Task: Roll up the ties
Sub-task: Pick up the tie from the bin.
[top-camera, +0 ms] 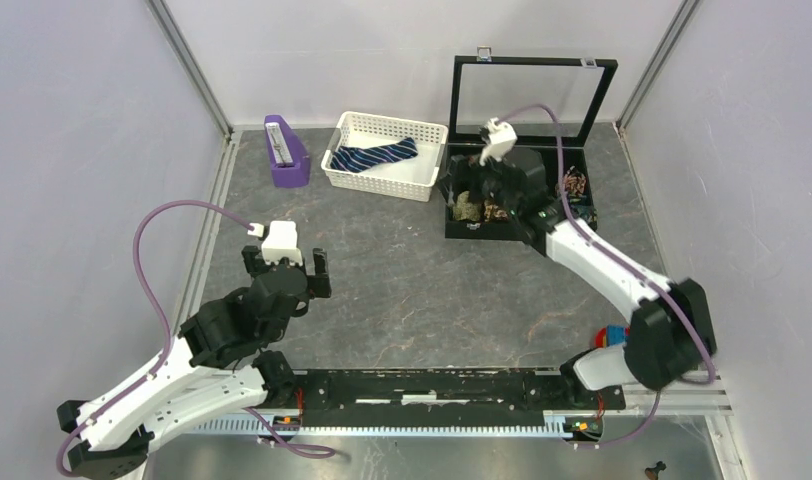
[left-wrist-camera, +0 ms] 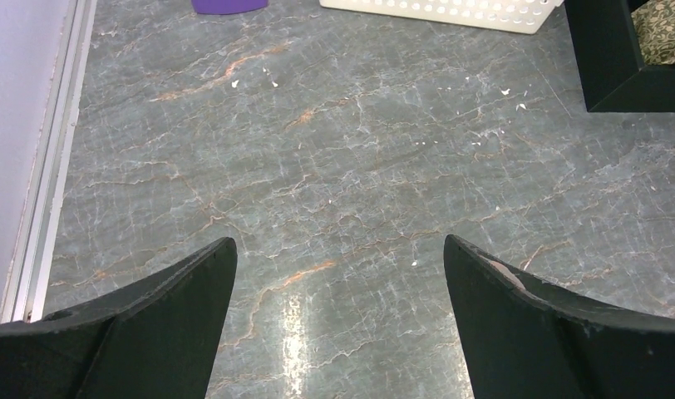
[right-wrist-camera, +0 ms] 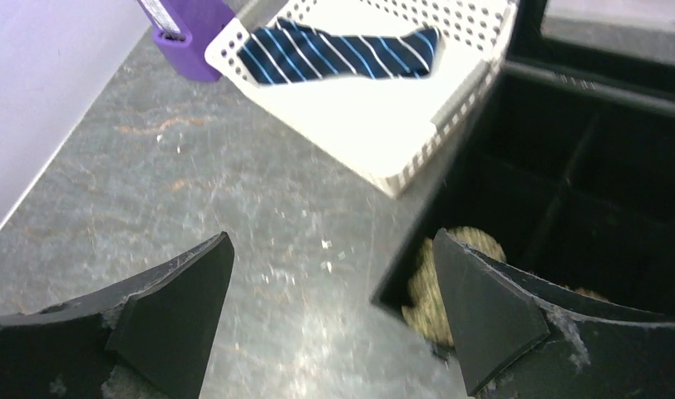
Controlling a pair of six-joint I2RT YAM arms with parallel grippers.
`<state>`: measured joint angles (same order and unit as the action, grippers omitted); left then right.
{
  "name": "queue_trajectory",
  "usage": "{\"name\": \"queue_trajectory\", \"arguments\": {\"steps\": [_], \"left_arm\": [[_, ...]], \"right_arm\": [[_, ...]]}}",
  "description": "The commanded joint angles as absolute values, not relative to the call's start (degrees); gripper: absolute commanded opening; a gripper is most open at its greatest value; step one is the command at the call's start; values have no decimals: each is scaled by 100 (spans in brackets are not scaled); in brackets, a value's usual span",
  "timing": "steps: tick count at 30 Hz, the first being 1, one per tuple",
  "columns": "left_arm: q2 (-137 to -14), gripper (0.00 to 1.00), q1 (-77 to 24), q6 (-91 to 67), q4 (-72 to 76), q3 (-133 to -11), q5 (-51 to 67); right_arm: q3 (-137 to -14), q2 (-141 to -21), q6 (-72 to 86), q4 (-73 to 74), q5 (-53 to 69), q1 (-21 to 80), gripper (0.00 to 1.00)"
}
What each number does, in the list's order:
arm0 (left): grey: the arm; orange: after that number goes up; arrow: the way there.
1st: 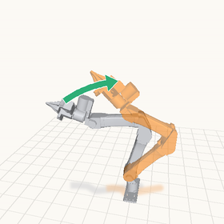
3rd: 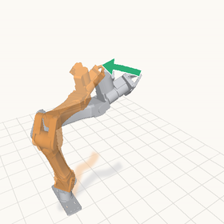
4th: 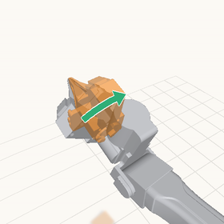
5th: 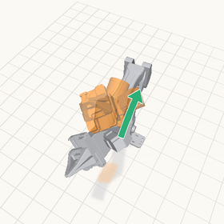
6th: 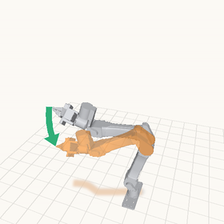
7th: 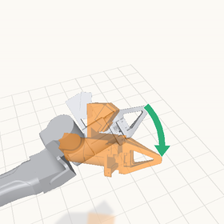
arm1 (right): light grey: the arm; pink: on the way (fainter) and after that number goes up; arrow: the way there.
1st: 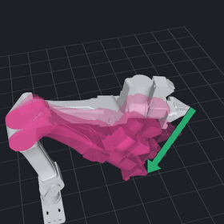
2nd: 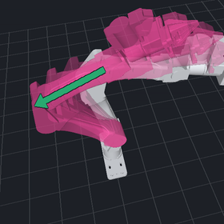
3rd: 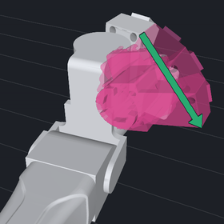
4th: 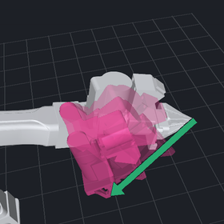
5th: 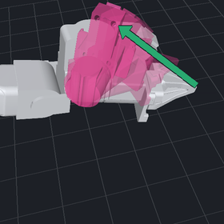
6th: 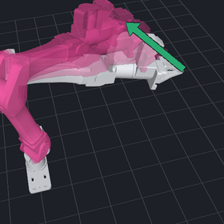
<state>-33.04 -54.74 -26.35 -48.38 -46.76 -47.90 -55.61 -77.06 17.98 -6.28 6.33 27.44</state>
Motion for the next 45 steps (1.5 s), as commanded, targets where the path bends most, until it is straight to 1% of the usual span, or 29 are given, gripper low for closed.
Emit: {"name": "queue_trajectory", "arguments": {"steps": [1, 14, 18, 20, 30, 37, 41, 45], "left_arm": [[-3228, 100, -5439, -2836, -4878, -4844, -4946], [-3204, 100, -5416, -2876, -4904, -4799, -4877], [-3306, 100, -5422, -2847, -4900, -4799, -4830], [-3392, 100, -5422, -2838, -4896, -4809, -4814], [-3838, 100, -5423, -2796, -4869, -4821, -4678], [-3923, 100, -5406, -2812, -4869, -4825, -4641], [-3944, 100, -5390, -2783, -4852, -4825, -4616], [-3979, 100, -5369, -2736, -4826, -4834, -4562]], "right_arm": [[-6966, -8780, 1664, -189, 518, 2960, 98], [-10721, -12140, 1046, 584, 189, 3059, 99], [-11570, -13032, 958, 461, 39, 3062, 99], [-11841, -13385, 915, 334, -250, 3068, 95], [-12689, -14755, 1033, -562, -1476, 3058, 95], [-13026, -15362, 1373, -828, -1537, 3014, 85], [-13077, -15403, 1480, -765, -1520, 3058, 84], [-13161, -15426, 1850, -252, -1585, 3042, 83]]}}
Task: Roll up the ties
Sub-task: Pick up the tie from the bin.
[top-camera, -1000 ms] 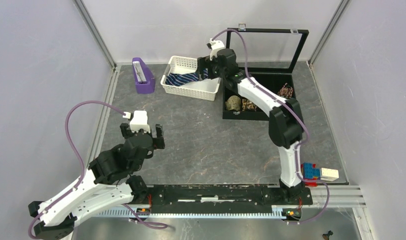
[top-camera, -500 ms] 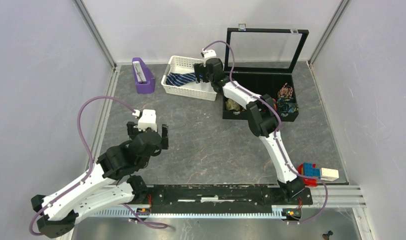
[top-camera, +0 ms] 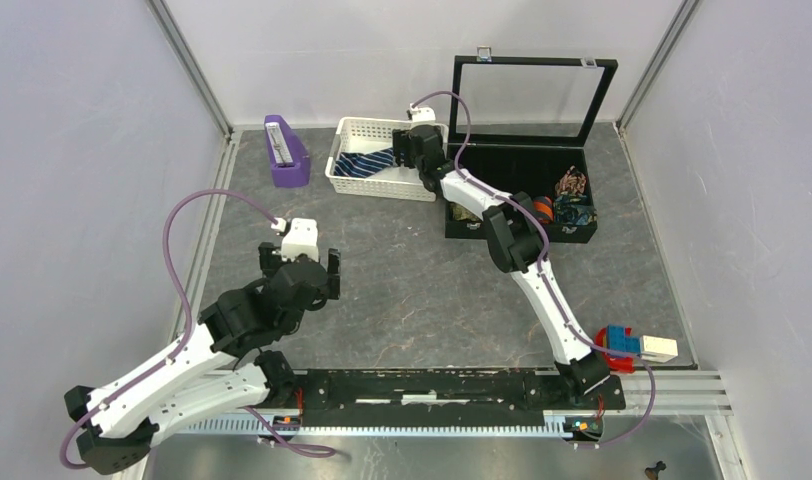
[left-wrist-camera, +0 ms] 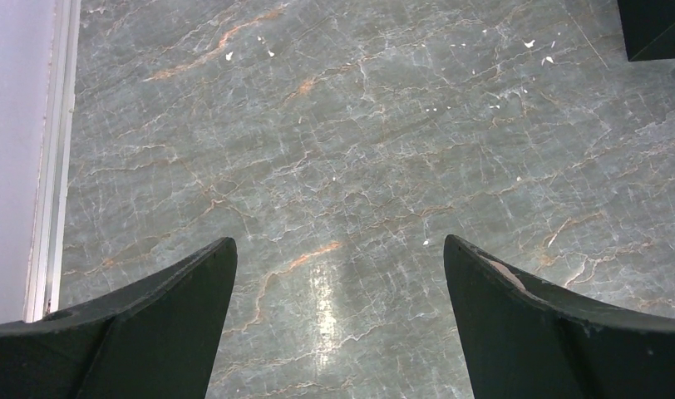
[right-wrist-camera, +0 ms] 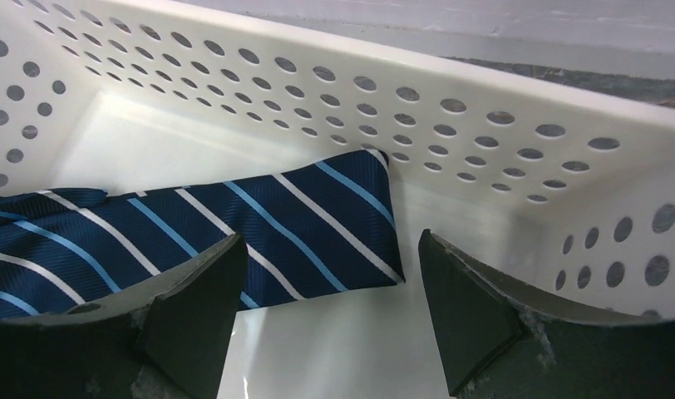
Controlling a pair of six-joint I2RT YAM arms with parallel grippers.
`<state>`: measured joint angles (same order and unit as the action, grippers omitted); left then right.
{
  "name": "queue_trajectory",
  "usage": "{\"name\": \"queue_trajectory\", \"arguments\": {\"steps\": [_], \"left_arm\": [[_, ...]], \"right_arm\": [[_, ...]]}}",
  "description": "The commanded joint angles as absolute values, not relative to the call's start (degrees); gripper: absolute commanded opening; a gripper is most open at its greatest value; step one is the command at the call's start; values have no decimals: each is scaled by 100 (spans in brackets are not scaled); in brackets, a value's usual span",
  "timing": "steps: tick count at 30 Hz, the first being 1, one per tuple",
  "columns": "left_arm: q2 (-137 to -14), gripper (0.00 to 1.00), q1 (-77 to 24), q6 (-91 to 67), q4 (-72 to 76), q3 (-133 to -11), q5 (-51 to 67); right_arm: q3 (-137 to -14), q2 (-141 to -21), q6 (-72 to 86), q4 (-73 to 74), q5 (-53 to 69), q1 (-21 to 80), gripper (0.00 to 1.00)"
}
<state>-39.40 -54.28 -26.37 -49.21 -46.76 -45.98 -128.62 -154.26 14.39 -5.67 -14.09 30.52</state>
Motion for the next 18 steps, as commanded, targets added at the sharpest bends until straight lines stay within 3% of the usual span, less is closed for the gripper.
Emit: {"name": "queue_trajectory", "arguments": {"steps": [1, 10, 18], "left_arm": [[-3973, 100, -5366, -2732, -4826, -4834, -4545], [-3849, 100, -5357, -2699, -4799, -4799, -4479], [-3864, 100, -5358, -2690, -4800, -4808, -4500]], "right_arm": [[-13108, -15409, 1944, -202, -1534, 3040, 82], [-13301, -15666, 2511, -115, -924, 2986, 57], [-13333, -15907, 3122, -746, -804, 2809, 43]]}}
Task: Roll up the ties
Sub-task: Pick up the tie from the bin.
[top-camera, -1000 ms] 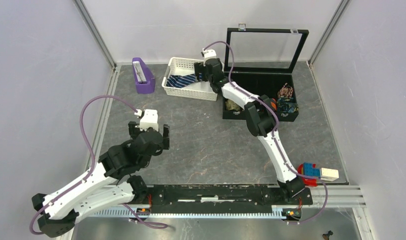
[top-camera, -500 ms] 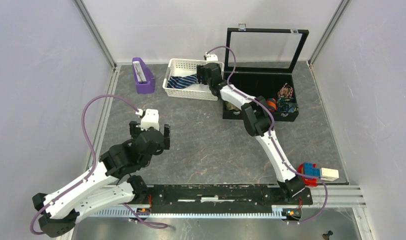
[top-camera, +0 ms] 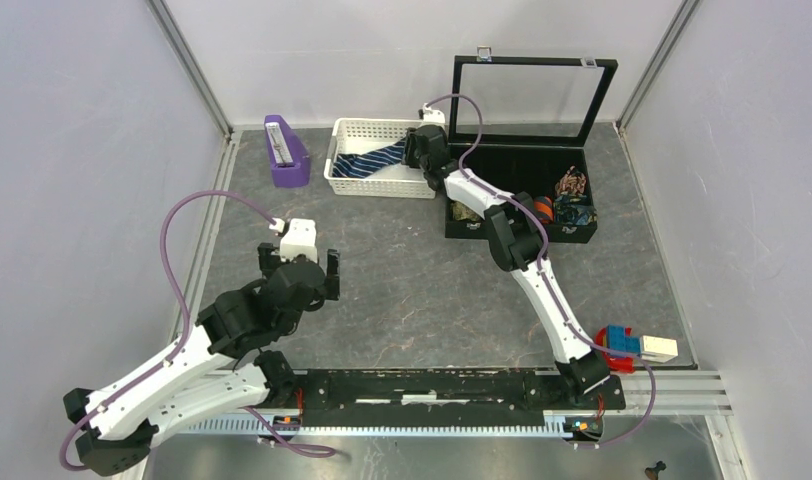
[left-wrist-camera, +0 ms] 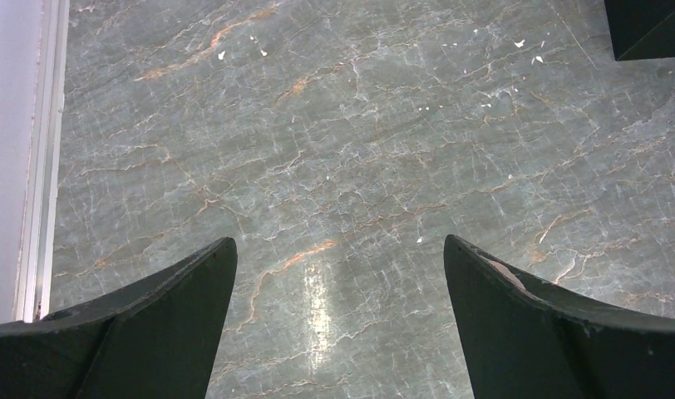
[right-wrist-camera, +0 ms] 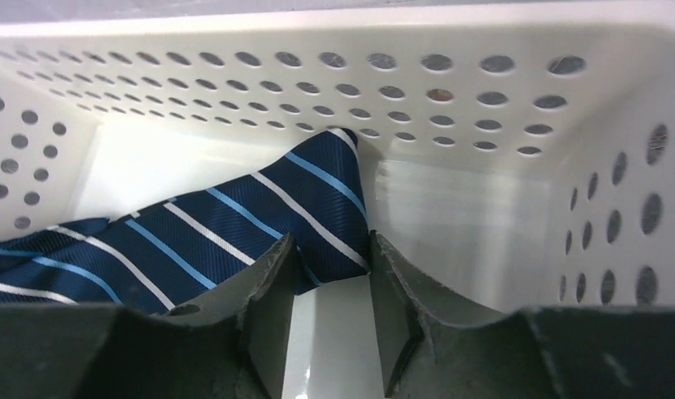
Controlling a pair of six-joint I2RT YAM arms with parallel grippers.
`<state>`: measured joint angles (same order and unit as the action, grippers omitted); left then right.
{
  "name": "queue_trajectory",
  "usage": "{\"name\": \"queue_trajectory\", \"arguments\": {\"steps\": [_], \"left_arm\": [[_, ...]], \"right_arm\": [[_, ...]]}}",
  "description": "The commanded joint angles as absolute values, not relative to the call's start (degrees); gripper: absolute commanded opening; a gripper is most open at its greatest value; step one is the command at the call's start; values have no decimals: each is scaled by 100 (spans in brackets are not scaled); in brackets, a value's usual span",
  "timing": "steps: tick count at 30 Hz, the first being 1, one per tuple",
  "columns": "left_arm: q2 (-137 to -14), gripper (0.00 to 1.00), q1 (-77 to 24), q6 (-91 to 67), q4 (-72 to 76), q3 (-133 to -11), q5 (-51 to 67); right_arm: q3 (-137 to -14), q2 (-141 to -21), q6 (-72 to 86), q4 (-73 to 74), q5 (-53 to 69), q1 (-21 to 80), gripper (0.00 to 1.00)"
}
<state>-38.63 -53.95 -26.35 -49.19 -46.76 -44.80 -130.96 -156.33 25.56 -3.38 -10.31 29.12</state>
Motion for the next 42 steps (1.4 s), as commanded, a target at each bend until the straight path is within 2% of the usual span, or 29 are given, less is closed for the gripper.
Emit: {"name": "queue_trajectory", "arguments": {"steps": [1, 8, 24, 42], "left_arm": [[-3880, 100, -5360, -2691, -4799, -4808, -4500], [-3914, 100, -5320, -2683, -4793, -4816, -4512], [-3914, 100, -5256, -2609, -4764, -4815, -4390], [-3668, 100, -5243, -2600, -4764, -4816, -4427]], "right_arm": [[-13333, -15952, 3233, -840, -743, 2784, 38], [-13319, -16098, 3496, -1449, -710, 2786, 0], [-11602, -14128, 2509, -2707, 371, 3121, 0], [-9873, -11460, 1511, -2826, 157, 3440, 0]]}}
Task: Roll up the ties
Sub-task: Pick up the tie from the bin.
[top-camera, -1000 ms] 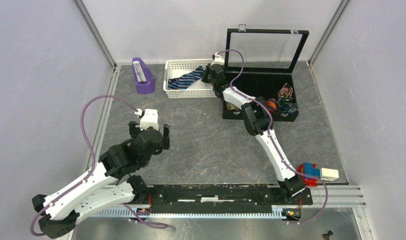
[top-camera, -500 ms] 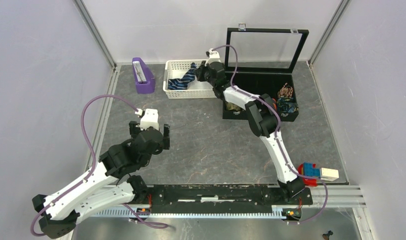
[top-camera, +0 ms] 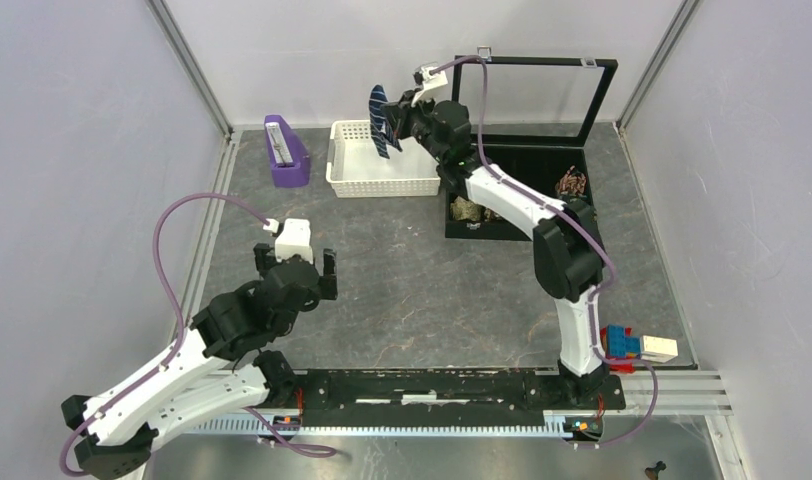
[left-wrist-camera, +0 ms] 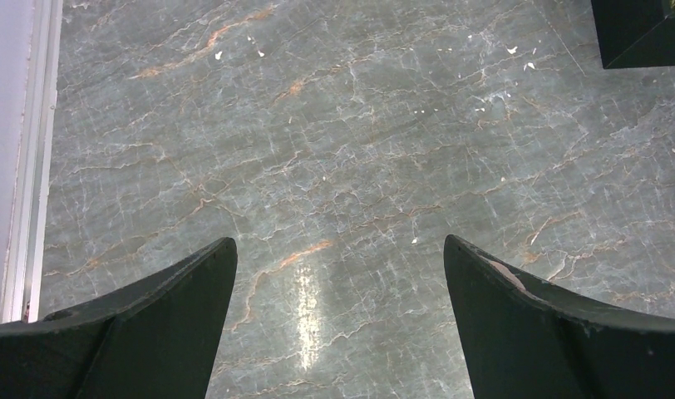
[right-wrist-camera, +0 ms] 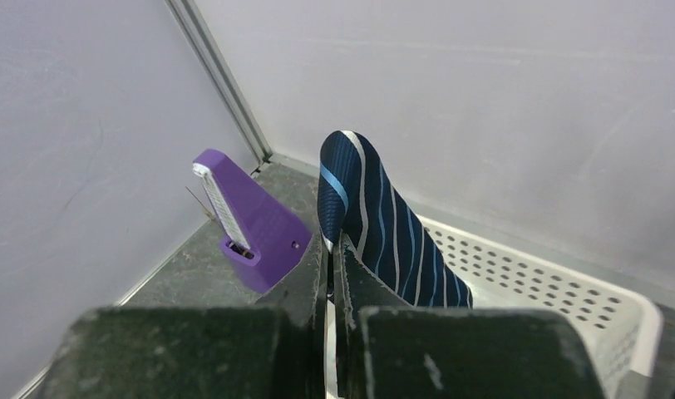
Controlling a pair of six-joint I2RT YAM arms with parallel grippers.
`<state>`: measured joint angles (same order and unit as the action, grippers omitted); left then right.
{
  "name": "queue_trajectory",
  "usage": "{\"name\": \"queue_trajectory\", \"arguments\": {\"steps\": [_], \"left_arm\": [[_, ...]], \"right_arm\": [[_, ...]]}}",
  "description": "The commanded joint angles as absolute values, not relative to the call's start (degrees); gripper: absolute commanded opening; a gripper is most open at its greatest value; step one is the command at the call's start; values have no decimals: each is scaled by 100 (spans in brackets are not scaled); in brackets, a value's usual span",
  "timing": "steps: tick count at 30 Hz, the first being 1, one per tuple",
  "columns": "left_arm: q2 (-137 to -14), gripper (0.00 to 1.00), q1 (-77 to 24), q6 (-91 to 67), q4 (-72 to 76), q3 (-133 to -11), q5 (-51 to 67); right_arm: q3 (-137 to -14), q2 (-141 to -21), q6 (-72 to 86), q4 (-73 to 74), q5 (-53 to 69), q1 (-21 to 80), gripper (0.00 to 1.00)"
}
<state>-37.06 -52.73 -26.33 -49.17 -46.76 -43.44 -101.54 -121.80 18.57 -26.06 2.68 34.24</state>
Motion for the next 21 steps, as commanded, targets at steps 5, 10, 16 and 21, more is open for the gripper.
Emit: {"name": "queue_trajectory", "arguments": {"steps": [5, 10, 16, 21], "left_arm": [[-3679, 100, -5247, -2594, -4766, -4816, -4428], [-3674, 100, -5247, -2600, -4770, -4816, -4436], [-3665, 100, -5247, -2587, -4768, -4825, -4416], [-3631, 100, -5243, -2593, -4764, -4824, -4394]], "right_arm": [[-9253, -10590, 1241, -2673, -201, 3456, 0], [-8229, -9400, 962, -2459, -759, 3454, 0], [-6859, -7706, 685, -2002, -1462, 3453, 0], [-5725, -6203, 484, -1365, -2087, 3445, 0]]}}
